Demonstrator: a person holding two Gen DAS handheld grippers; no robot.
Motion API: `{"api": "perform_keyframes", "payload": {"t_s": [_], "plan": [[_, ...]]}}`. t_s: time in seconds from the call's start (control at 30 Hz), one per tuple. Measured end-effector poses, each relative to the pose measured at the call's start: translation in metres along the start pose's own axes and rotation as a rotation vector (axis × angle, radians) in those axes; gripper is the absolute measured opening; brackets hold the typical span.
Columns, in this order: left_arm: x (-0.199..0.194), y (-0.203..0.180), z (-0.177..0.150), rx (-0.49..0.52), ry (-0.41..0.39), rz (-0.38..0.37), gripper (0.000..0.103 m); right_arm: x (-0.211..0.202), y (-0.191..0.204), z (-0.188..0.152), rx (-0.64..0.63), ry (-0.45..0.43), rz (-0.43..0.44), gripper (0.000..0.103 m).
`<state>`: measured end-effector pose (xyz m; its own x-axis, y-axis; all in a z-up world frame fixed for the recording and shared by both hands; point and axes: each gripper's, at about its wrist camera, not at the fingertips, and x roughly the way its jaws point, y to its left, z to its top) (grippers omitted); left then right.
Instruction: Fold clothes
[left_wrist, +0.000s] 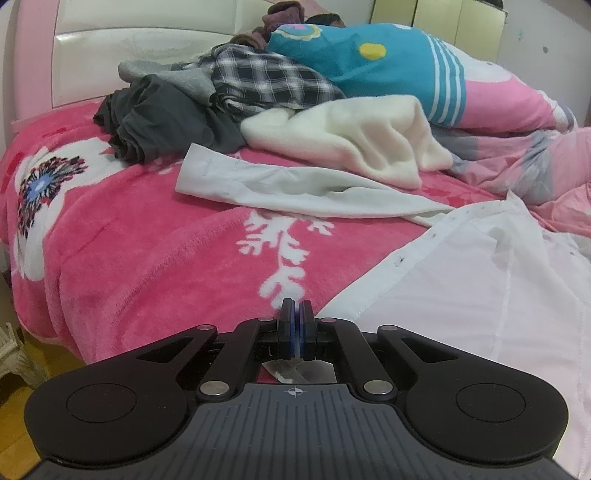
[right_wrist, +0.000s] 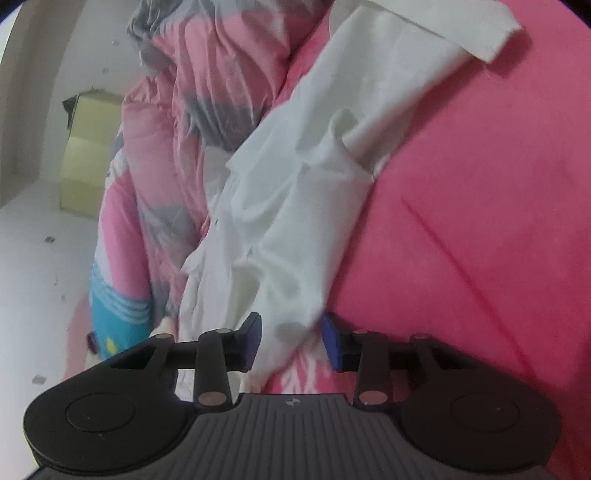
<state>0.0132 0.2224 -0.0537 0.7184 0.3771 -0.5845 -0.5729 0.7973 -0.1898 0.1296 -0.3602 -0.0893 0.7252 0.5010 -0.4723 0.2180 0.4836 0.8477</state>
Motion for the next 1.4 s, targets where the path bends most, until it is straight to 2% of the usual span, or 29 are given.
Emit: {"api": "perform_keyframes", "payload": {"t_s": [0.1,0.2,0.4,0.53,0.6,0.67,0.7,0.77,0.8,0.87,0.9,1.0,1.23,1.4], "plan": [[0.001,0.002,0.001,-0.011,0.001,-0.006,0.001,0.004,-0.002,0.000,-0.002,-0.036,-0.019,0.008],[0.001,0.002,0.001,-0.013,0.001,-0.008,0.001,-0.006,-0.002,-0.003,-0.012,-0.063,-0.019,0.006],[0.000,0.000,0.000,-0.005,0.000,0.000,0.001,-0.058,0.005,0.004,-0.077,-0.165,-0.018,0.000],[0.000,0.000,0.000,-0.003,-0.001,0.002,0.001,-0.068,0.005,0.013,-0.066,-0.156,0.000,0.000],[0.000,-0.001,-0.001,-0.001,-0.002,0.005,0.001,-0.058,0.003,0.014,-0.055,-0.121,-0.013,0.004],[0.001,-0.001,-0.001,0.001,-0.003,0.006,0.001,-0.043,0.001,0.015,-0.042,-0.084,-0.029,0.020],[0.001,-0.001,-0.001,0.003,-0.003,0.007,0.001,-0.034,-0.002,0.014,-0.034,-0.065,-0.034,0.036],[0.001,-0.001,-0.001,0.003,-0.004,0.005,0.001,-0.019,-0.003,0.010,-0.055,-0.058,-0.033,0.039],[0.001,0.000,-0.001,0.002,-0.004,0.004,0.001,-0.012,-0.002,0.008,-0.072,-0.059,-0.031,0.033],[0.001,0.000,-0.001,0.001,-0.004,0.003,0.001,-0.006,0.002,0.006,-0.108,-0.058,-0.024,0.008],[0.001,0.000,-0.001,0.000,-0.004,0.002,0.001,-0.008,0.004,0.005,-0.121,-0.061,-0.020,0.000],[0.001,0.000,-0.001,0.000,-0.005,0.002,0.001,-0.020,0.009,0.005,-0.150,-0.091,-0.005,0.000],[0.002,0.001,-0.001,-0.007,-0.004,-0.003,0.001,-0.078,0.018,0.024,-0.162,-0.155,0.023,0.000],[0.002,0.003,-0.001,-0.020,-0.004,-0.013,0.001,-0.117,0.023,0.034,-0.224,-0.188,-0.041,0.000]]}}
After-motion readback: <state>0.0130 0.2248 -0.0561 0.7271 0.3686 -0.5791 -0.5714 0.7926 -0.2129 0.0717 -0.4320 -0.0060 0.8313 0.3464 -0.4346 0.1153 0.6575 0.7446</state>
